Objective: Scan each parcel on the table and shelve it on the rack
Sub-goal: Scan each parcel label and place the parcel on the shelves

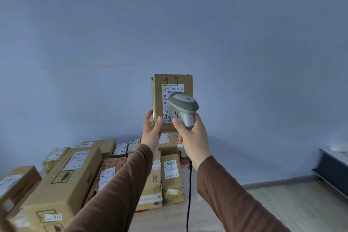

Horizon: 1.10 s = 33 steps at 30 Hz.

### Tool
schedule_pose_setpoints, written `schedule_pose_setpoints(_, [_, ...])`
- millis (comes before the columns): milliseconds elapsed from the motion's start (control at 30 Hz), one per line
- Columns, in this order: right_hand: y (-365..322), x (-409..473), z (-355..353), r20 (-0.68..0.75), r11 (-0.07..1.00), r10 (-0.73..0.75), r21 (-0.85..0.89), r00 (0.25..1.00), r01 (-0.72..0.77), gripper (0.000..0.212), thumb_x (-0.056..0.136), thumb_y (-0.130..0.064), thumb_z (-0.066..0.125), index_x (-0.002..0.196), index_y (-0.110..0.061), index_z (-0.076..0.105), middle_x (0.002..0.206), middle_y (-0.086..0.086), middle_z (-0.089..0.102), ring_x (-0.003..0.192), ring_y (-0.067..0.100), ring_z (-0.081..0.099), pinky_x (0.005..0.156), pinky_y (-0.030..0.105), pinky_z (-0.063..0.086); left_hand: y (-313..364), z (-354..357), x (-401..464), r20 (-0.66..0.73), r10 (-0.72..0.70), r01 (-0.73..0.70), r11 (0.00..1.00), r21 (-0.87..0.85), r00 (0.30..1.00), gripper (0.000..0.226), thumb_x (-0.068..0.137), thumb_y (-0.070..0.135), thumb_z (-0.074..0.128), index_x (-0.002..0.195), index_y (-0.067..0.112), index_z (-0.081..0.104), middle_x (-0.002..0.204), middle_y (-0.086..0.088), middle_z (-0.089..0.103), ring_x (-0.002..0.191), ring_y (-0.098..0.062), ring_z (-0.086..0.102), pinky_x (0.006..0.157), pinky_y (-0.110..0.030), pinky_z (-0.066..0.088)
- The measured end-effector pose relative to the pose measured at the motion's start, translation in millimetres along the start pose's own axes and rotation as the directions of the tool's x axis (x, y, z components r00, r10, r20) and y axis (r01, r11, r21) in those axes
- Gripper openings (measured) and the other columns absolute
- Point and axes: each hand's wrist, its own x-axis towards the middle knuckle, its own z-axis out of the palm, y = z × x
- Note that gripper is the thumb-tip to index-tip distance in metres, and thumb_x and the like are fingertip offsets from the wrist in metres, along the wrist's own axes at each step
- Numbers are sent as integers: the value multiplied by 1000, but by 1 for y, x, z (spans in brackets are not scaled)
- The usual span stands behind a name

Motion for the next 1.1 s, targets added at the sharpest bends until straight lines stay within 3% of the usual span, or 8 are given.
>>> schedule_pose_setpoints(200, [-1,0,-3,-14,1000,21,-1,1000,-21,32,96,-35,70,119,-18,58,79,-4,60,50,6,51,50,20,48,2,3,-5,11,0,0,1000,-2,1000,103,69,70,77,155,33,33,148,-13,55,138,-30,54,123,-51,35])
schedule_pose_setpoints(600, [-3,-3,-8,-34,999,-9,-31,999,8,30,95,-36,71,116,-18,59,75,-5,60,50,9,51,53,23,50,4,4,-10,14,7,-7,1000,7,1000,122,53,85,80,155,36,35,157,-17,46,144,-35,47,123,-55,33])
schedule_pose_setpoints(800, [3,4,-18,-108,999,-8,48,994,14,30,92,-34,75,111,-16,60,75,-4,57,56,6,53,56,14,50,16,-2,-19,9,11,-10,1000,-17,1000,95,78,67,73,158,35,32,148,-6,59,137,-23,56,121,-45,39])
schedule_pose_setpoints(933, [13,18,-25,-156,988,67,148,985,-43,33,90,-28,78,109,-14,55,76,-5,55,56,6,51,58,18,50,30,-15,-28,-39,6,-7,999,-35,999,81,88,56,64,160,36,32,144,2,63,130,-12,62,117,-37,43])
schedule_pose_setpoints(1100, [26,27,-10,37,922,231,312,972,-231,50,89,-25,79,133,-23,55,107,0,68,60,6,55,66,22,53,54,-36,-46,-158,-5,-8,997,-83,987,65,100,51,56,159,28,37,148,-2,60,138,-20,55,123,-43,36])
